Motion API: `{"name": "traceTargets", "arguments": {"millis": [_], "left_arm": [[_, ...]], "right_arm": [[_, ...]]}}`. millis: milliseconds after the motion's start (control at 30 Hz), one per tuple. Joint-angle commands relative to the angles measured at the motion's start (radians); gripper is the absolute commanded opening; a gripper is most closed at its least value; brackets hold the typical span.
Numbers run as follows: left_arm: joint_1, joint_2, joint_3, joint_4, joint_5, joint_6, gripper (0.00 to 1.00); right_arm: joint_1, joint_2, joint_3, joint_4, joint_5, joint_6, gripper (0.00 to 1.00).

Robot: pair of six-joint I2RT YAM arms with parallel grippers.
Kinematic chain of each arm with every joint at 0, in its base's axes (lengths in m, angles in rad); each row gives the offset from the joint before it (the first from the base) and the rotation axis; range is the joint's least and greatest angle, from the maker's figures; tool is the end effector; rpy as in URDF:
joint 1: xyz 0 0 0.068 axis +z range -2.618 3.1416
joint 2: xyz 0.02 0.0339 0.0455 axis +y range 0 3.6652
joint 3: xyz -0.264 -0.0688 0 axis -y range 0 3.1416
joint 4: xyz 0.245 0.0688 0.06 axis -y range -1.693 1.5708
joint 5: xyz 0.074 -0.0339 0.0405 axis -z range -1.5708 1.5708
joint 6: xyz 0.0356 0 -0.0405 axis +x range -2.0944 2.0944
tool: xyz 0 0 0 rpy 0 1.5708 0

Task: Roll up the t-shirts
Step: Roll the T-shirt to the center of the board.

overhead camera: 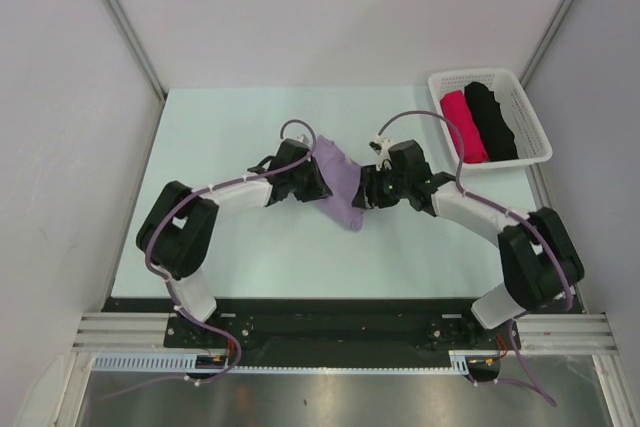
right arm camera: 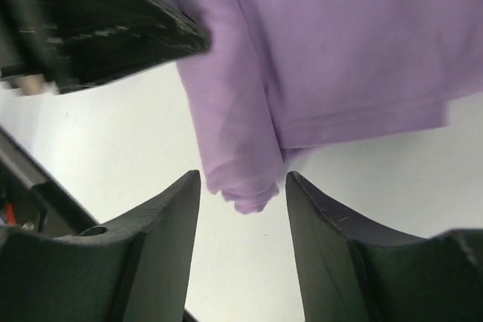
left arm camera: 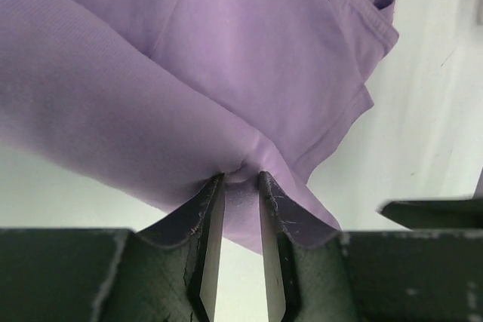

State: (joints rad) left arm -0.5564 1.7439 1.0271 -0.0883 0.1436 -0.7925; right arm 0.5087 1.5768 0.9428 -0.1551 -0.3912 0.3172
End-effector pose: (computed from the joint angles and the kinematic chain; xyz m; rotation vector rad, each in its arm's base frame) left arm 0.3075 -0.1973 0.1791 -0.2243 2.5108 -0.7752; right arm 0.2815 0.1725 0.2048 -0.4323 2.4137 0.8476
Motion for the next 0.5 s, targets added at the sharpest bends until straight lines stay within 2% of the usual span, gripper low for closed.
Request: {"name": "traceTargets", "arguments": {"millis": [0,100,233,467], "left_arm": [[-0.007,0.055,0.077,0.018,0.008,-0.019,0.30],[-0.007,0.104,0.126,0.009,0.016,-0.016,0.29],[-0.005,0.158,0.175,-0.001,0.017,-0.011,0.29],[0.012,0.206,0.221,-0.008,0.033,-0.013,0.29]], "right_arm": [[0.107,-0.129,0.031,-0.023,0.323,-0.093,0.55],[0.222,-0.153,0.033,0.005,0.440,-0.184,0.58],[0.315,-0.107,0.040,0.043,0.543,-0.273,0.58],[0.404,0.070,0.040,0.129,0.788,-0.406,0.63]]}}
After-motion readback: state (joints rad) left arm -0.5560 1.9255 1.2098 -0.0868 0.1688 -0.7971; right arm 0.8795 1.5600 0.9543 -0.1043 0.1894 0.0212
